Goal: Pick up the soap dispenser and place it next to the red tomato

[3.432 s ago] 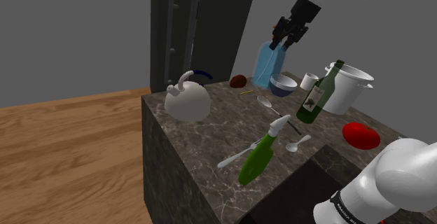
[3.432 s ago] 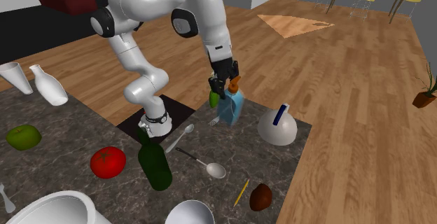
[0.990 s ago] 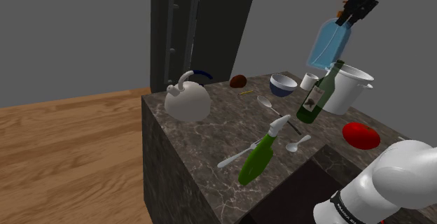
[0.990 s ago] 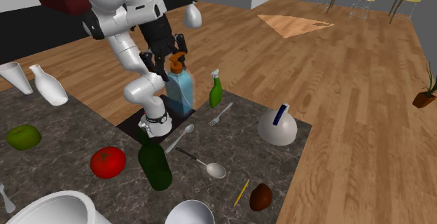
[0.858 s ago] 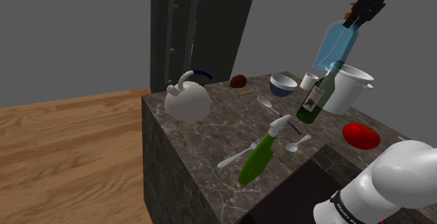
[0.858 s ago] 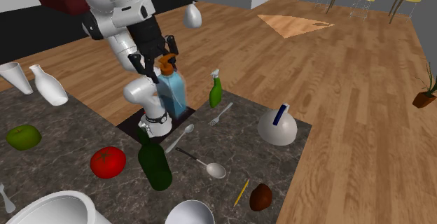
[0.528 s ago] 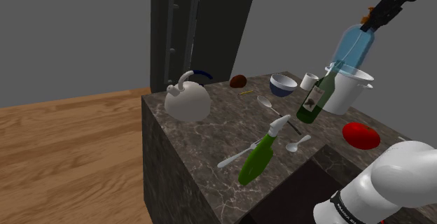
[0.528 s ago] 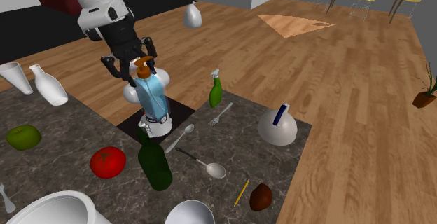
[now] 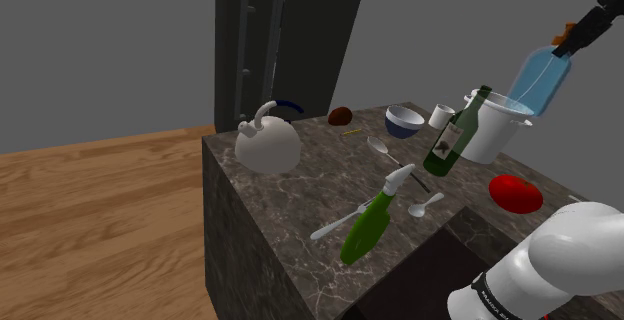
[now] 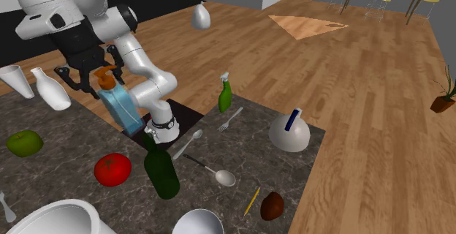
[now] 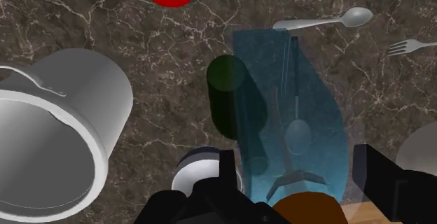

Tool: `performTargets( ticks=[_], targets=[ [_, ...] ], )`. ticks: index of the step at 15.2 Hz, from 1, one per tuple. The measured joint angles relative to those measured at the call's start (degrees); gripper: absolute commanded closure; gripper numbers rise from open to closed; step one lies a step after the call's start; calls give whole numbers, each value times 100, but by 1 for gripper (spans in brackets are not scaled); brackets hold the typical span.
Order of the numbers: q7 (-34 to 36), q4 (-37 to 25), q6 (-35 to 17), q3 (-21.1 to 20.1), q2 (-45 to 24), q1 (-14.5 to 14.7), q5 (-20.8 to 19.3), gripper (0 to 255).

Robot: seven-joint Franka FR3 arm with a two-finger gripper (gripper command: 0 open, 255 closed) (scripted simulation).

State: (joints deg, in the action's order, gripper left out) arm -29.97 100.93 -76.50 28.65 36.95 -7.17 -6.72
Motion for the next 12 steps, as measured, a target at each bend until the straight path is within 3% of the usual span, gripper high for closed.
performTargets(
  ticks=[8,12],
  targets=[
    [-1220,-806,321,1201,-342,108,-308,255],
    [-1882,-1409,449,2017,-731,358,-324,255]
  ],
)
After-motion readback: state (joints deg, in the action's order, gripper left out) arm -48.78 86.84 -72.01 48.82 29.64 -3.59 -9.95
